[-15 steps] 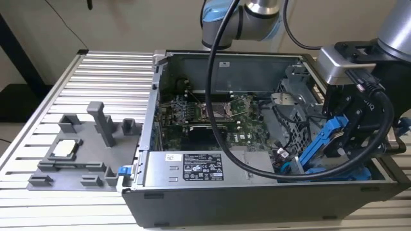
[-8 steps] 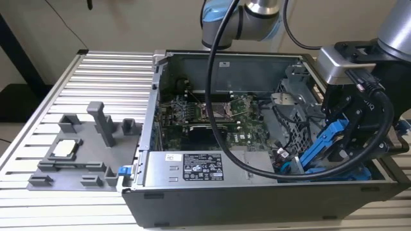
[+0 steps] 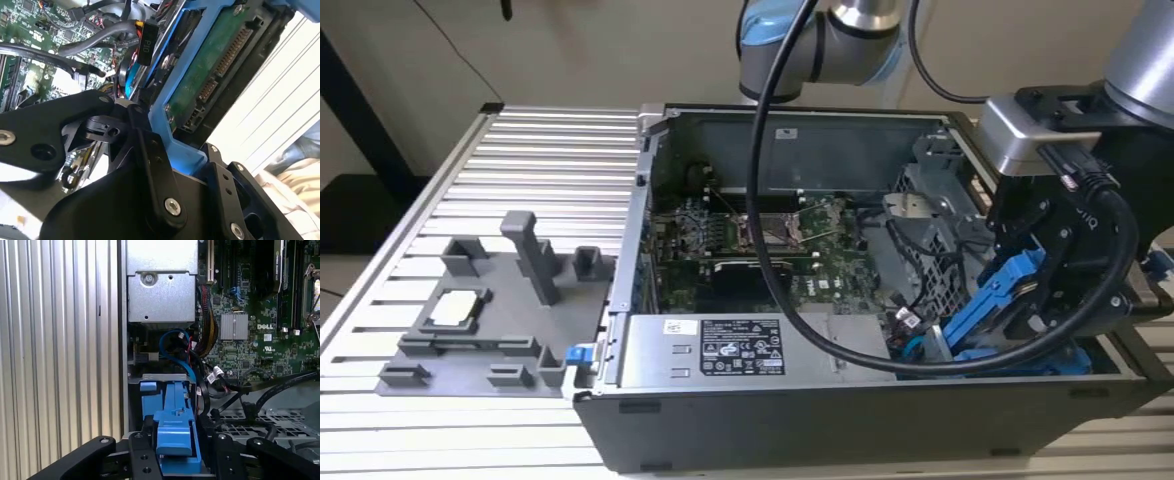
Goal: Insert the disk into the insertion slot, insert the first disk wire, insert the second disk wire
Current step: 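Insert the disk into the insertion slot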
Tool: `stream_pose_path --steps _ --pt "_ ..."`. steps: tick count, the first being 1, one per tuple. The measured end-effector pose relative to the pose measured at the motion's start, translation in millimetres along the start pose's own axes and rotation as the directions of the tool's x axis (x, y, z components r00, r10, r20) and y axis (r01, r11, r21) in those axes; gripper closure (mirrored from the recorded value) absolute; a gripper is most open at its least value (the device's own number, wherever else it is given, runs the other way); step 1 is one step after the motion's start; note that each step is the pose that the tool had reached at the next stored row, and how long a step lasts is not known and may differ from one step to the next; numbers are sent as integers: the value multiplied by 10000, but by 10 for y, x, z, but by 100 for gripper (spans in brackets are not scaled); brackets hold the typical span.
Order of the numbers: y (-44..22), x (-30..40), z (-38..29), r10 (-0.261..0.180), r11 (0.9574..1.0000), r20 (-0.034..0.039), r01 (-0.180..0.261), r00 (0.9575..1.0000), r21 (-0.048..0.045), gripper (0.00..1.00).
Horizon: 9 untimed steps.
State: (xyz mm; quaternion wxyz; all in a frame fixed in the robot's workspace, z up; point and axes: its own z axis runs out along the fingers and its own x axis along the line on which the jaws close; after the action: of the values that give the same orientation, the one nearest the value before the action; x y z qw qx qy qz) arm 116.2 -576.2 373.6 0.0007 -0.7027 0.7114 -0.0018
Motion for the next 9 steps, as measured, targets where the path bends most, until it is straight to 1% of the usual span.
stream_pose_path --steps 1,2,4,5,8,9 --pt "0 0 0 0 10000 0 0 10000 1 51" --pt "0 0 0 0 10000 0 0 10000 0 45" --pt "0 0 0 0 10000 0 0 10000 0 45" --pt "0 0 0 1 10000 0 -1 10000 0 47" --pt "0 0 1 0 10000 1 0 10000 0 66" --pt "0 0 1 0 10000 0 0 10000 0 66"
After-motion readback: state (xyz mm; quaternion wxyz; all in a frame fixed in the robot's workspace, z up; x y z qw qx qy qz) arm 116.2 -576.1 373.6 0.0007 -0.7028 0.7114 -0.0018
